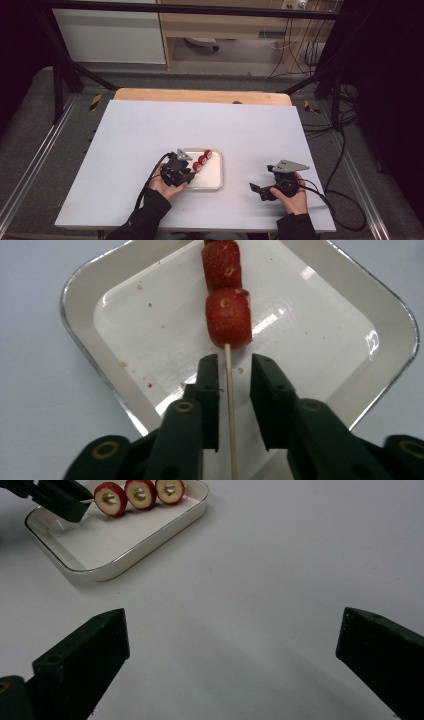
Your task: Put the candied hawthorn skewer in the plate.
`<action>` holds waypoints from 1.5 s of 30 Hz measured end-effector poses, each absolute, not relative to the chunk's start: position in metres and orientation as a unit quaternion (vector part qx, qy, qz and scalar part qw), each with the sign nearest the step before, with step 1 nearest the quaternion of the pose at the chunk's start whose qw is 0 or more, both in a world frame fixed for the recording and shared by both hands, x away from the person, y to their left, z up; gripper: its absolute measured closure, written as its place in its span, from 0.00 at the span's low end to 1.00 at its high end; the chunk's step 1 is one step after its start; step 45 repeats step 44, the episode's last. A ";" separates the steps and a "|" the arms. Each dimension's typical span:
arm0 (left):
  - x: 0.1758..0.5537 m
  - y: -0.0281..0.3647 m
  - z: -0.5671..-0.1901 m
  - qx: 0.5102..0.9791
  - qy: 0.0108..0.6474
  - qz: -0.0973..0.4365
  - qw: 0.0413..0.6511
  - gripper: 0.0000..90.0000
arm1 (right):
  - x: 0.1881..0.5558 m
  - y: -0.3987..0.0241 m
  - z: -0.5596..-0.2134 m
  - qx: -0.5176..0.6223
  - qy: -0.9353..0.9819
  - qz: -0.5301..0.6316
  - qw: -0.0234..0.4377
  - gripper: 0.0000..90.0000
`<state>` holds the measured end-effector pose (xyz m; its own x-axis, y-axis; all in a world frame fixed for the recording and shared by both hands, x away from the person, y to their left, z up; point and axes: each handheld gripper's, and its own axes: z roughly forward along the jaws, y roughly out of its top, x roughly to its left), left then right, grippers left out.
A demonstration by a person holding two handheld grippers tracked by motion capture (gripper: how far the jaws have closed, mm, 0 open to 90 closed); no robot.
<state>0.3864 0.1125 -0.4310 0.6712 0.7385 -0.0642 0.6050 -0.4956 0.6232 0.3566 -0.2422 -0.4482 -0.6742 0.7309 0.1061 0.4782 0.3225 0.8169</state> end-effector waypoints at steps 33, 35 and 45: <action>0.347 0.268 -0.449 0.826 0.393 0.132 0.382 0.07 | 0.357 -0.242 -0.451 0.390 0.806 0.427 0.122 0.01; 0.346 0.271 -0.450 0.825 0.392 0.133 0.384 0.07 | 0.357 -0.241 -0.452 0.390 0.808 0.425 0.121 0.01; 0.348 0.277 -0.452 0.823 0.396 0.133 0.385 0.07 | 0.358 -0.240 -0.456 0.393 0.811 0.418 0.114 0.01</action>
